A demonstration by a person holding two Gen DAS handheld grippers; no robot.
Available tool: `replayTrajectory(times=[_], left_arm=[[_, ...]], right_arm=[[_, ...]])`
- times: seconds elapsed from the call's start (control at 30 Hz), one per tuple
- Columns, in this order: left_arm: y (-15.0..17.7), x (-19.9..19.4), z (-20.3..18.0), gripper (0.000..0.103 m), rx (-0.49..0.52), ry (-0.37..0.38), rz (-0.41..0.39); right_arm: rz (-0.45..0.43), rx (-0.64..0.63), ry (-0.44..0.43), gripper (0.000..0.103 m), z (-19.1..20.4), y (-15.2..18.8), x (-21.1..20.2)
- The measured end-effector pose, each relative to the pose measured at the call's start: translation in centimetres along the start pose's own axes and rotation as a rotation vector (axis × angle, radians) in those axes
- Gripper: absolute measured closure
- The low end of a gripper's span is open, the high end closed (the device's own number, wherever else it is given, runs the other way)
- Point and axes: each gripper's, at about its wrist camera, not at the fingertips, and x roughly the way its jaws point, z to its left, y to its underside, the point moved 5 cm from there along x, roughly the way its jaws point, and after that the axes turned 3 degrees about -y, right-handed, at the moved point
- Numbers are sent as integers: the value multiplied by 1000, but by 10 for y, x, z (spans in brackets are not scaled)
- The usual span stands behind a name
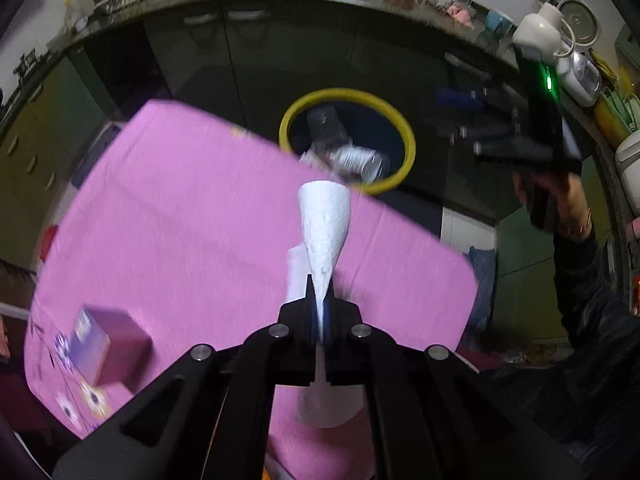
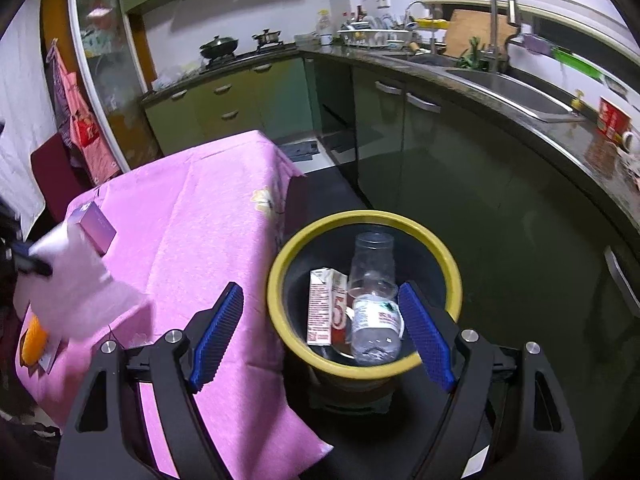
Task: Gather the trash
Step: 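Carry the tissue over the bin and drop it in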
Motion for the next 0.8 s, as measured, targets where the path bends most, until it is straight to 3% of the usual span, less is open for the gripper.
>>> replayTrajectory(times=[0.23,0.53,0.8], left_arm=[[-68,6,-25,101,73,44,-17],[-154,62,-59,101,138,42,-18],[-194,138,-74,101,204,-50,8]], right_arm=[[-35,59,44,24,-35,12,-26],[-58,115,99,24,-66,32,-58],[-57,156,101,24,-84,48,-67]])
